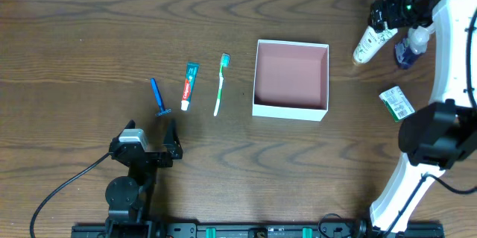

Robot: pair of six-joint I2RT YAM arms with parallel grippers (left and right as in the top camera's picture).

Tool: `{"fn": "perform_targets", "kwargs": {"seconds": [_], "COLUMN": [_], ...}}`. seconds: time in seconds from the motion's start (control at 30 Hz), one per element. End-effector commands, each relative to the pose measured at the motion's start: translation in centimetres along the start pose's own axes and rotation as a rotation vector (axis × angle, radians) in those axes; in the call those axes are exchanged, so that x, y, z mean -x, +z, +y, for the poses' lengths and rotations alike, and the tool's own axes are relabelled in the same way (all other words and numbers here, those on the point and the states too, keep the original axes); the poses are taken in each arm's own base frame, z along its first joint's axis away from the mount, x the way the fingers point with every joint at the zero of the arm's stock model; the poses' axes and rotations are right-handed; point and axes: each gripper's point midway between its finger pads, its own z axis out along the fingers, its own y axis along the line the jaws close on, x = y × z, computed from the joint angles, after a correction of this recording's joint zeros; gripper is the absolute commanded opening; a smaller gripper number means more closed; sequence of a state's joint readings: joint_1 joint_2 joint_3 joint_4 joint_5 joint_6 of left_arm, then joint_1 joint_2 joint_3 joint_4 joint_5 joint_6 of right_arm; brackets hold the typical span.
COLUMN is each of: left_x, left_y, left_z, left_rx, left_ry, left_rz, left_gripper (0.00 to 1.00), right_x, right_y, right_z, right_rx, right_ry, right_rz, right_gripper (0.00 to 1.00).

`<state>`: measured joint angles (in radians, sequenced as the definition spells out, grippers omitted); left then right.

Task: Pack container
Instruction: 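Reach right gripper to the white Pantene tube and grasp it, then carry the Pantene tube with right gripper over the white box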

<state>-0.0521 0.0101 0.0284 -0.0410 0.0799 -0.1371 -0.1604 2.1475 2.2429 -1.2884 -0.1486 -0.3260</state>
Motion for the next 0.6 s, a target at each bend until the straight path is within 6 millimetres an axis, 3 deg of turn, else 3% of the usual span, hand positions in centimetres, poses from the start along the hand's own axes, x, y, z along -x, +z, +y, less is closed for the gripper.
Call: {"fn": "perform_targets", "kwargs": {"seconds": [0.0, 0.1, 0.2, 0.33, 0.57], "left_x": [-1.54, -1.54, -1.54, -1.55, -1.54], "left_y": [0.16, 0.16, 0.16, 0.16, 0.16], "left_z": [0.18, 0.18, 0.18, 0.18, 0.18], "left_rx": [-0.003, -0.003, -0.003, -0.003, -0.003], "left_ry": [0.002, 0.002, 0.002, 0.002, 0.002], "left_rz": [0.040, 0.040, 0.040, 0.041, 0.040], "left_gripper": [0.98, 0.98, 0.98, 0.98, 0.98], "right_x": [0.04, 0.10, 0.22, 0.13, -0.01], "right_y": [0.56, 0.63, 0.63, 0.64, 0.51], "right_z": [-0.50, -0.54, -0.58, -0.51, -0.44], "right_rx": [0.010, 0.010, 0.008, 0.010, 0.011], "right_ry": [0.000, 0.000, -0.001, 0.001, 0.054], "right_rz": [0.003, 0.001, -0.004, 0.000, 0.005], "right_gripper": [0.77, 0.58, 0.46, 0.19, 0.02]}}
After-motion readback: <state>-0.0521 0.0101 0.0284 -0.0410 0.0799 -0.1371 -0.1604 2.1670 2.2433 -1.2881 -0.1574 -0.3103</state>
